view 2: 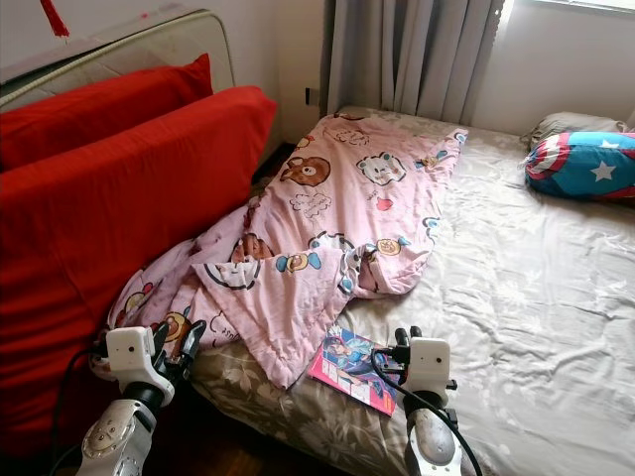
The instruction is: Clean up the room
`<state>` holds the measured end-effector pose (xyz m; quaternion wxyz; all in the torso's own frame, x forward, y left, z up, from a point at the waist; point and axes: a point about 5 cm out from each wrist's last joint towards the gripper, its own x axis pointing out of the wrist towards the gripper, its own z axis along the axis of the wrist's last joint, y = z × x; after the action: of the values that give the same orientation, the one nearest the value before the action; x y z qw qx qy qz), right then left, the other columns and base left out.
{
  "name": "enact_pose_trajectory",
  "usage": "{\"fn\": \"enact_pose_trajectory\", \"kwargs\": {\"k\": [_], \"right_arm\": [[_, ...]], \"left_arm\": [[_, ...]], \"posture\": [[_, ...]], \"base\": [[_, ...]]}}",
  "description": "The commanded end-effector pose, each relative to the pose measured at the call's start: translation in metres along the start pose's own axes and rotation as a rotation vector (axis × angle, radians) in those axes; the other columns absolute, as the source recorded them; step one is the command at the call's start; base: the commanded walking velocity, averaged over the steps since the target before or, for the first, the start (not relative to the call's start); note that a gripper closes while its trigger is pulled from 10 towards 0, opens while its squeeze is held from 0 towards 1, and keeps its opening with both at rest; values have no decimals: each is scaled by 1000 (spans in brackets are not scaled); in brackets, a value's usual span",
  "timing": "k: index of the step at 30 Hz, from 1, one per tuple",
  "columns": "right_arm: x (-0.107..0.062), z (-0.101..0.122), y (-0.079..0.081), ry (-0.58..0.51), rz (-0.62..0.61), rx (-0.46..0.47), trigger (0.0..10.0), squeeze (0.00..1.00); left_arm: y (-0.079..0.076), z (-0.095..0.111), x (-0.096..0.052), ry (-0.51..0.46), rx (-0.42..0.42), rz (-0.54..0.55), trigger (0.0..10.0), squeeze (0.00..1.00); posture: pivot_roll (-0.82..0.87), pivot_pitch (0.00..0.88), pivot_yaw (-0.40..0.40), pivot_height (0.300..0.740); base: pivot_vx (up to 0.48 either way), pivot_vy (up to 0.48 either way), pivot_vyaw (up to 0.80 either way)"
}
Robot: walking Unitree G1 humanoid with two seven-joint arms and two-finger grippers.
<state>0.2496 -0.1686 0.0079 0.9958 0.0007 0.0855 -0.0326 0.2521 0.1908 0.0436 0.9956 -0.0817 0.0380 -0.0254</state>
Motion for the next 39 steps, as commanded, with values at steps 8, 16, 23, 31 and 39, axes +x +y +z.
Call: {"fn": "enact_pose_trajectory", "kwargs": {"k": [8,16,23,31,39], "right_arm": [[-3,0,2,-6,7,26,10000,1000],[-2,-1,4,4,13,29,10000,1000],[-3,-4,3,22,12,10,10000,0],[-2,-6,4,39,12,-9,10000,0],[0,-7,2,56,-18,38,10000,0]], "left_arm": [[-2,-3,-4,19,-5,0,10000,0],[-1,-3,-5,26,-3,1,10000,0],[-1,-5,-6,36,-2,3,10000,0],[-1,-5,-7,43,-1,2,10000,0],[1,-5,-8,47,3,5,10000,0]], "posture": [[-17,15,-24,696],[-15,24,-23,696],[-14,35,-24,696],[-11,50,-24,691],[-7,56,-23,691]], "base": [[0,0,0],[0,0,0],[0,0,0],[0,0,0],[0,0,0]]}}
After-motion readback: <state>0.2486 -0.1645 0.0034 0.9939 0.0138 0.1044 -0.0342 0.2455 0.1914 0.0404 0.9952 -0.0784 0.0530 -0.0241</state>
